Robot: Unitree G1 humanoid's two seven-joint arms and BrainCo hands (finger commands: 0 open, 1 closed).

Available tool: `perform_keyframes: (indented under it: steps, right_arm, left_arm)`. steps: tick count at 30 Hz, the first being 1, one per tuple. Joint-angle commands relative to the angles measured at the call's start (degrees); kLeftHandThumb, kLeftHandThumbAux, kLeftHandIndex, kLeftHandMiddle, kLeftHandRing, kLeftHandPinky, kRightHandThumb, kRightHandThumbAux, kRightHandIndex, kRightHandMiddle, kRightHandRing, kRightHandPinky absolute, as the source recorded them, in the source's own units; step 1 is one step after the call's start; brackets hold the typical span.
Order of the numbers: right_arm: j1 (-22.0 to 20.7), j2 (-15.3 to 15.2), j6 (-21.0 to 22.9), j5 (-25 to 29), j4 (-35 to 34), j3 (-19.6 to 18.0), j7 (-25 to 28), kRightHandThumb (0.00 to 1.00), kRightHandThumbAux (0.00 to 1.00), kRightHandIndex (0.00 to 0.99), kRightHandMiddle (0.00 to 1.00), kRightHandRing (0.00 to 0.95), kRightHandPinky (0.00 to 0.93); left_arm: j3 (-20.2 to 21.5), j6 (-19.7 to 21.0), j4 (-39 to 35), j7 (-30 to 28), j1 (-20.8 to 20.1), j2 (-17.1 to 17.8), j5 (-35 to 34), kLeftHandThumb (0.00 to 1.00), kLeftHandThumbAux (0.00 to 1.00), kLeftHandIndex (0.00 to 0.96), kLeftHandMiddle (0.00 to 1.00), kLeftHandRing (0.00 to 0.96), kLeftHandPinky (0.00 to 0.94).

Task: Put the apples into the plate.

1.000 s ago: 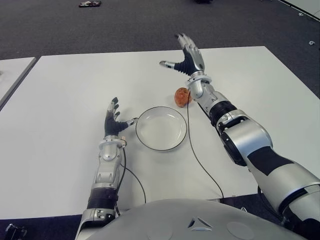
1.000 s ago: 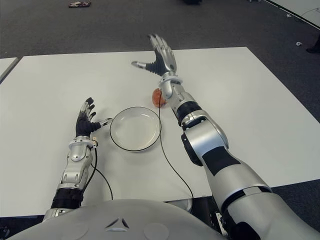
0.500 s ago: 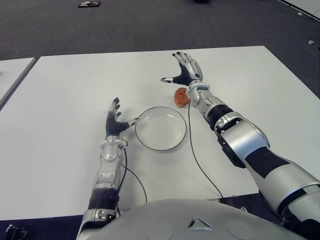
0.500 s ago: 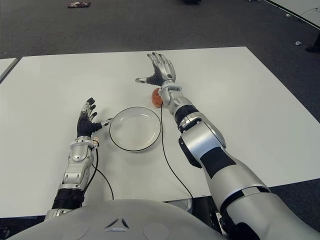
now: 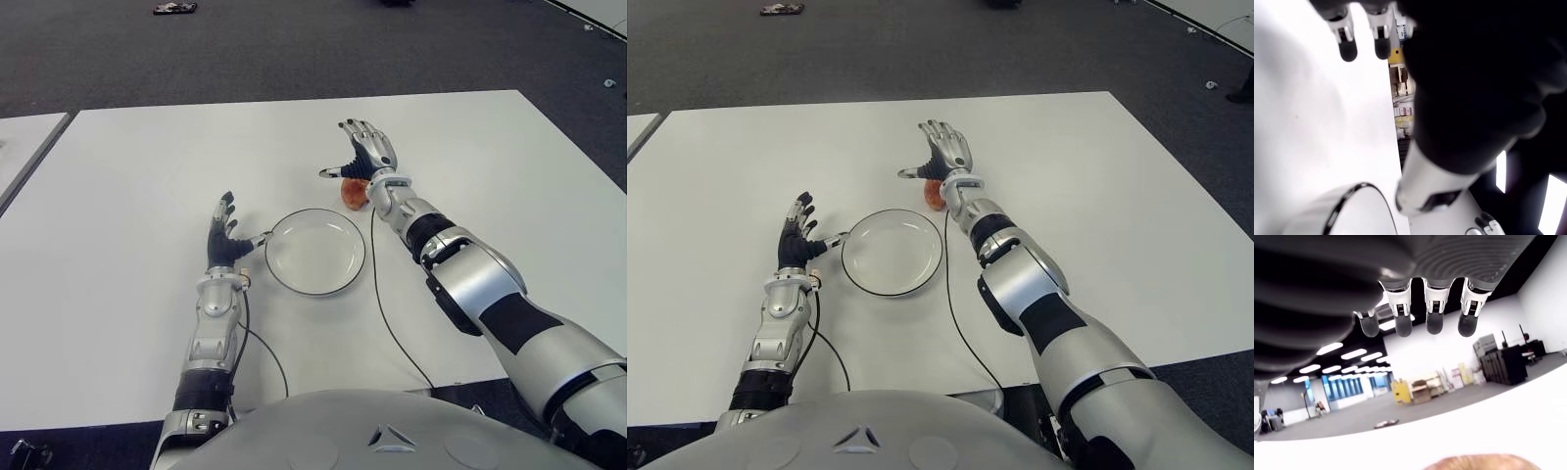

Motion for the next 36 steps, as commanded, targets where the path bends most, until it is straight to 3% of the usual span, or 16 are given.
perform_keyframes:
  steps: [1,36]
  right_arm:
    - [1.2,-0.1,0.9,-0.3,0.5,0.5,1.0,0.011,0.464,0.000,0.000,0.000,0.000]
    - [5.7,-2.4,3.6,-0.6,1.5,1.7,2.9,0.010,0.481,0.000,0.000,0.000,0.000]
  left_arm:
    - [0.0,-0.1,0.4,0.2,0.2,-0.1,0.2,0.000,0.341,0.000,0.000,0.000,0.025]
    - [0.5,-0.4,-0.1,0.1,0.7,0.4,0.3,0.000,0.341,0.000,0.000,0.000,0.023]
